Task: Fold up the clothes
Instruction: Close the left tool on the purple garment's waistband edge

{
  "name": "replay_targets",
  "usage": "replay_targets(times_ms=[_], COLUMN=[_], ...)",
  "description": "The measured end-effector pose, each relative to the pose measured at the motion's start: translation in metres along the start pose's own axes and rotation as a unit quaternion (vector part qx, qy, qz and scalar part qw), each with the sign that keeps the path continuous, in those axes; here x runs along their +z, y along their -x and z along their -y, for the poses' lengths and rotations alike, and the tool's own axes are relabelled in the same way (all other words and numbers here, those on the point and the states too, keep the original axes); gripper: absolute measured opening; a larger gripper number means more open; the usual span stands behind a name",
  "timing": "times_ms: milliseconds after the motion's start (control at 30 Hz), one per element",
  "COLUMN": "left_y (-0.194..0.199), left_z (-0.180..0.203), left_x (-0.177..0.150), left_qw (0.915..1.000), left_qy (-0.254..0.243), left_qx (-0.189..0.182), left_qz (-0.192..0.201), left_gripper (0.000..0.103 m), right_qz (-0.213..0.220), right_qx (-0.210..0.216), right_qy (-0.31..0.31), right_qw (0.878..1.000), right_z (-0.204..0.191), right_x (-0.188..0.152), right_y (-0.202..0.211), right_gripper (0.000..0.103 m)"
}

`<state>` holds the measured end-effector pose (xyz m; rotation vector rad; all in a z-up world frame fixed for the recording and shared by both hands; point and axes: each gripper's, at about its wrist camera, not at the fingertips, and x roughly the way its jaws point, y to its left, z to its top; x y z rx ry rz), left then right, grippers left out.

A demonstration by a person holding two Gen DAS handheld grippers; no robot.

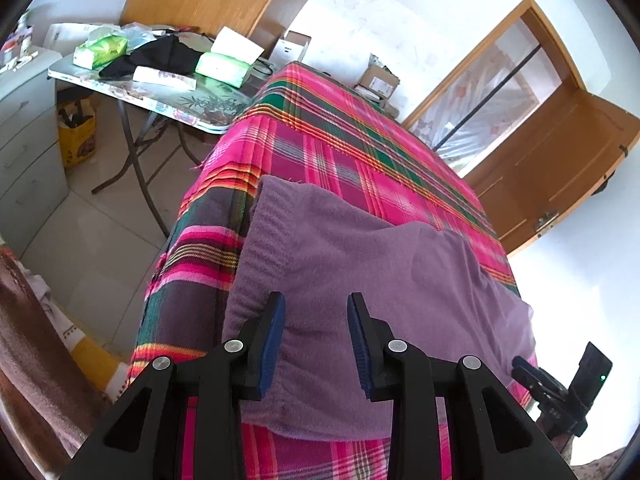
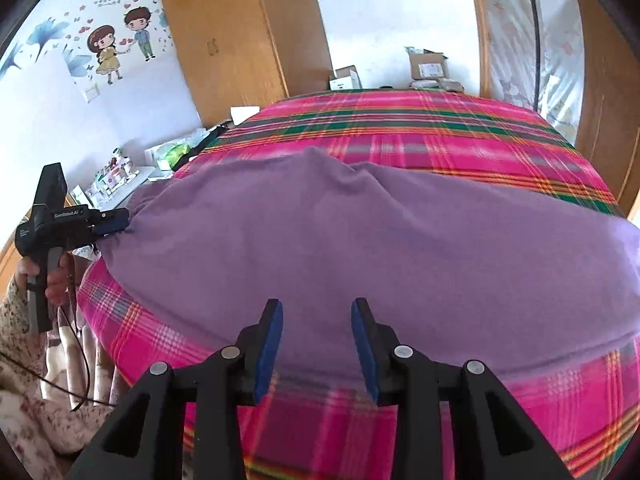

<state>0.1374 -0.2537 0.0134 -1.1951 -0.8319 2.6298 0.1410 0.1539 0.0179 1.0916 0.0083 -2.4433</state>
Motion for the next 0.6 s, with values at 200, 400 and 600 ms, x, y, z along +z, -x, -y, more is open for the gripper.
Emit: replay_targets(times_ms=[200,400,600], left_y=[0.014,0.027,0.037], left_z=[-0.007,-0.014,-0.027], left_x=[-0.007,-0.013,-0.021], left_qw=[0.9999,0.9995,0.9982], left_qy=[0.004,0.019,0.044], left_qx=[-0.003,-0.001,0.014], left_qz=[0.009,0.024,0.038], left_gripper=[0.034,0.034,0.039], right_qz=[-0.022,0.009,0.014], right_qx=[-0.016,0.027,0.093], right_qy=[0.021,0.083,0.144], right_qw=[0.999,0.996,0.985], right_z=[-0.019,-0.061,-0.117], right_x=[-0.004,0.016,0.034], right_y=[-0.017,-0.019,-0.047], right_gripper=[0.036,0.036,0.037])
